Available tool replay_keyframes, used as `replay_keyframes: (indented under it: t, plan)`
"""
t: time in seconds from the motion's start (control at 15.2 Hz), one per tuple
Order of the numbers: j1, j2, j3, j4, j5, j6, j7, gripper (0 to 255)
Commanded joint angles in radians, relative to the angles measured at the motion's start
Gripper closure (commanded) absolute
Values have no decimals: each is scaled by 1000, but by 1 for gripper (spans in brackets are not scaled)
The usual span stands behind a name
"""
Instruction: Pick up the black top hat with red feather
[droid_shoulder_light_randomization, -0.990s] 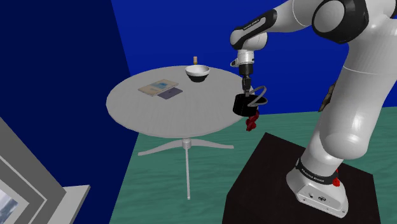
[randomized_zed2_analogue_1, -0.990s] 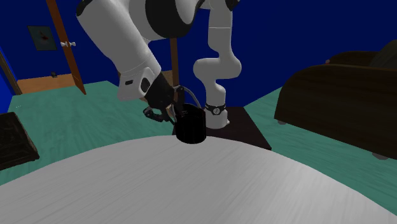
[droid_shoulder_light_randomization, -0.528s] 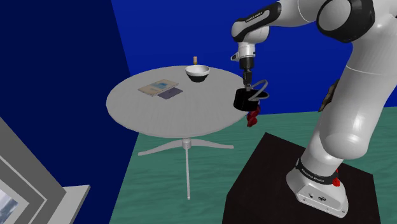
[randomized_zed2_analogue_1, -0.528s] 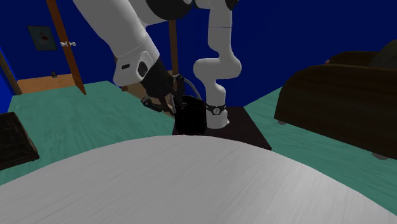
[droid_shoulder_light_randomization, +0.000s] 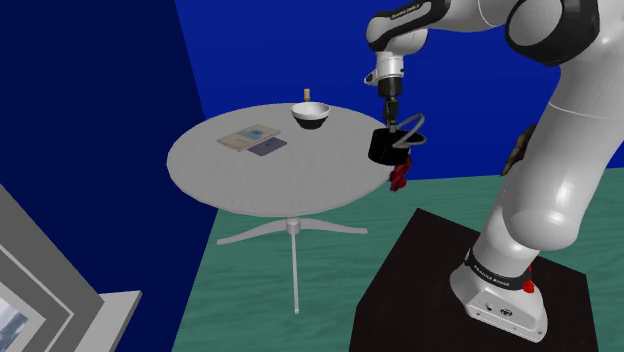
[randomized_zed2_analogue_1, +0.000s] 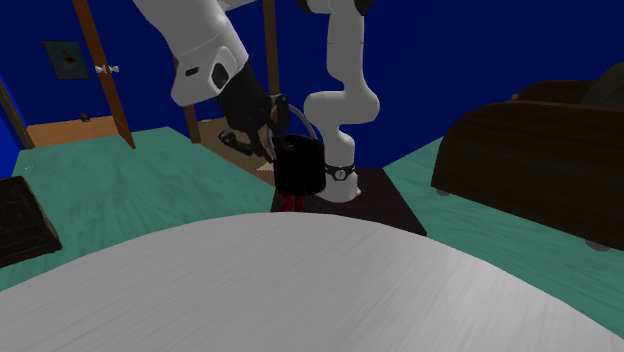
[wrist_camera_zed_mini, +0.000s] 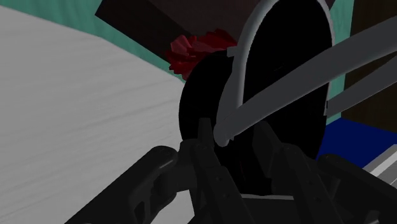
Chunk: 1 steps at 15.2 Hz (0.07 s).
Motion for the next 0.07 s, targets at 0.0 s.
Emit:
replay_keyframes:
  t: [0.0]
  plan:
    - [0,-1,0,8,0,-8,1,255]
